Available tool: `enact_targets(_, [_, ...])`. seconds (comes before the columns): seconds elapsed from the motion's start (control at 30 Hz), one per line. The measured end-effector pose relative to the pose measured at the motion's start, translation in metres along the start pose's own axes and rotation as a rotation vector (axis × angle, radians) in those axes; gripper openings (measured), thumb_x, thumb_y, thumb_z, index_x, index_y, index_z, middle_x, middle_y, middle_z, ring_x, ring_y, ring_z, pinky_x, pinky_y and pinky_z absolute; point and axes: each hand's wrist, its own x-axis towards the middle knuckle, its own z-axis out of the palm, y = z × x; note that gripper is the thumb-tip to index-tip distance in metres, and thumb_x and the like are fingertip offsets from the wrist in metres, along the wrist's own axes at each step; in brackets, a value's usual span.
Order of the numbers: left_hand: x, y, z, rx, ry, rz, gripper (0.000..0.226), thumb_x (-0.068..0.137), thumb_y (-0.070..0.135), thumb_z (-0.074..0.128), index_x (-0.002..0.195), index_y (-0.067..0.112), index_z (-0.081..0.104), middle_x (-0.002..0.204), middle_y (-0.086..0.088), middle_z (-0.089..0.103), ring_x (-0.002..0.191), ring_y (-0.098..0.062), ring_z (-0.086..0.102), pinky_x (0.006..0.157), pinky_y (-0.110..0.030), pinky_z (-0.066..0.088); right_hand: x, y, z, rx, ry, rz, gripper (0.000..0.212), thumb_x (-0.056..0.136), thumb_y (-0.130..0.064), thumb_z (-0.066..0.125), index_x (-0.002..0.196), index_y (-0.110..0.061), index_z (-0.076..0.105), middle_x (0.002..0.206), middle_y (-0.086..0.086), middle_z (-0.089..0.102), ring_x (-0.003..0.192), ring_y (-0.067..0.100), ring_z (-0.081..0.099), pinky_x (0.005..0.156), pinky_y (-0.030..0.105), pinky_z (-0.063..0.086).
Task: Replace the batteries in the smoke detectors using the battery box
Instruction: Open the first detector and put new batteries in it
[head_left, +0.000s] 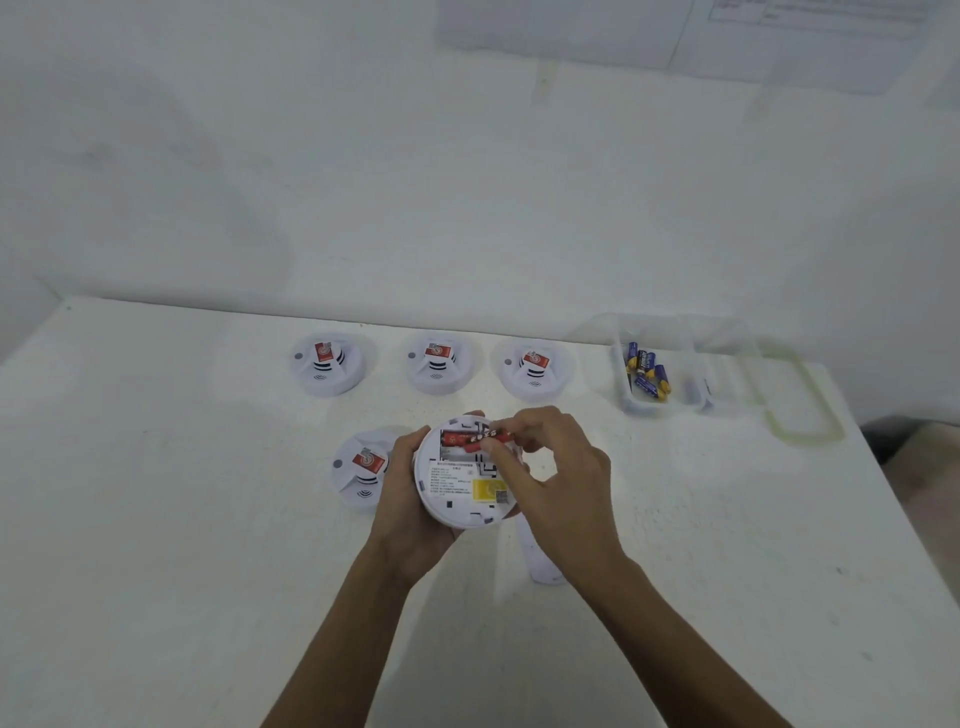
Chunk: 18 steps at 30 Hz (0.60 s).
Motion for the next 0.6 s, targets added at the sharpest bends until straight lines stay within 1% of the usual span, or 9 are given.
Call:
enact_targets(0.07, [0.0,0.001,-0.002,0.009,-0.01,0.014,0.039,0.064,0.048,0.054,0.08,0.023,0.079,0.085,-0.007,0.075,0.074,-0.022,0.073,0.06,-0.033,0.058,-0.003,0.0,0.003,0.004,0.026,0.001,0.03,0.079,-0.039,0.064,0.093,-0.013,0.067,0.091,0.0,0.07,0.078,0.006,0.06,0.074,-0.003,0.042])
enact_targets(0.13, [0.001,0.001,-0.005,0.02,-0.007,0.022,0.042,0.06,0.052,0.067,0.089,0.023,0.078,0.092,-0.008,0.074,0.08,-0.024,0.072,0.064,-0.035,0.058,-0.006,0.001,0.005,0.022,0.048,-0.003,0.027,0.08,-0.038,0.065,0.09,-0.013,0.067,0.087,-0.002,0.069,0.076,0.008,0.06,0.072,0.0,0.044])
enact_targets(0.17, [0.002,0.0,-0.006,0.019,0.006,0.012,0.043,0.062,0.053,0.067,0.091,0.023,0.078,0.095,-0.009,0.074,0.082,-0.025,0.072,0.065,-0.037,0.058,-0.008,0.002,0.007,0.027,0.061,-0.003,0.025,0.08,-0.037,0.065,0.09,-0.014,0.067,0.086,-0.003,0.068,0.076,0.009,0.06,0.069,0.001,0.045])
enact_targets(0.23, [0.005,-0.001,-0.009,-0.004,0.052,-0.016,0.043,0.078,0.051,0.047,0.089,0.023,0.078,0.093,-0.01,0.074,0.079,-0.025,0.072,0.064,-0.038,0.059,-0.011,0.004,0.01,0.023,0.097,-0.004,0.024,0.081,-0.037,0.065,0.092,-0.015,0.068,0.089,-0.001,0.07,0.079,0.008,0.061,0.072,0.003,0.045])
enact_targets(0.3, [0.006,-0.002,-0.01,-0.028,0.088,-0.035,0.054,0.091,0.045,0.029,0.084,0.024,0.078,0.088,-0.008,0.074,0.075,-0.023,0.072,0.062,-0.036,0.06,-0.014,0.005,0.012,0.004,0.134,-0.032,0.029,0.084,-0.041,0.064,0.094,-0.015,0.07,0.092,0.0,0.071,0.082,0.006,0.061,0.076,0.003,0.046])
enact_targets(0.37, [0.006,-0.003,-0.009,-0.033,0.111,-0.045,0.058,0.095,0.043,0.024,0.086,0.023,0.078,0.089,-0.009,0.074,0.076,-0.023,0.072,0.065,-0.036,0.06,-0.018,0.007,0.014,-0.006,0.15,-0.053,0.04,0.087,-0.051,0.055,0.094,-0.014,0.07,0.092,-0.001,0.071,0.083,0.006,0.061,0.078,0.004,0.046])
enact_targets(0.43, [0.006,-0.003,-0.01,-0.024,0.123,-0.05,0.056,0.096,0.043,0.025,0.089,0.022,0.077,0.092,-0.01,0.073,0.078,-0.023,0.071,0.068,-0.037,0.06,-0.021,0.007,0.016,-0.006,0.158,-0.029,0.041,0.087,-0.051,0.055,0.093,-0.013,0.07,0.092,-0.001,0.07,0.082,0.004,0.059,0.079,0.002,0.046])
enact_targets(0.5, [0.007,-0.005,-0.011,-0.015,0.132,-0.04,0.056,0.096,0.042,0.026,0.085,0.023,0.078,0.088,-0.009,0.073,0.074,-0.022,0.071,0.066,-0.035,0.06,-0.023,0.008,0.018,0.006,0.171,0.009,0.031,0.084,-0.042,0.063,0.093,-0.013,0.071,0.092,0.0,0.07,0.083,0.0,0.056,0.081,-0.002,0.042])
enact_targets(0.6, [0.008,-0.007,-0.011,0.014,0.099,0.0,0.04,0.082,0.05,0.047,0.077,0.026,0.078,0.081,-0.005,0.074,0.069,-0.018,0.071,0.063,-0.031,0.06,-0.025,0.006,0.022,0.044,0.213,0.048,0.021,0.079,-0.027,0.068,0.092,-0.011,0.072,0.096,0.003,0.069,0.085,0.001,0.057,0.081,-0.003,0.041])
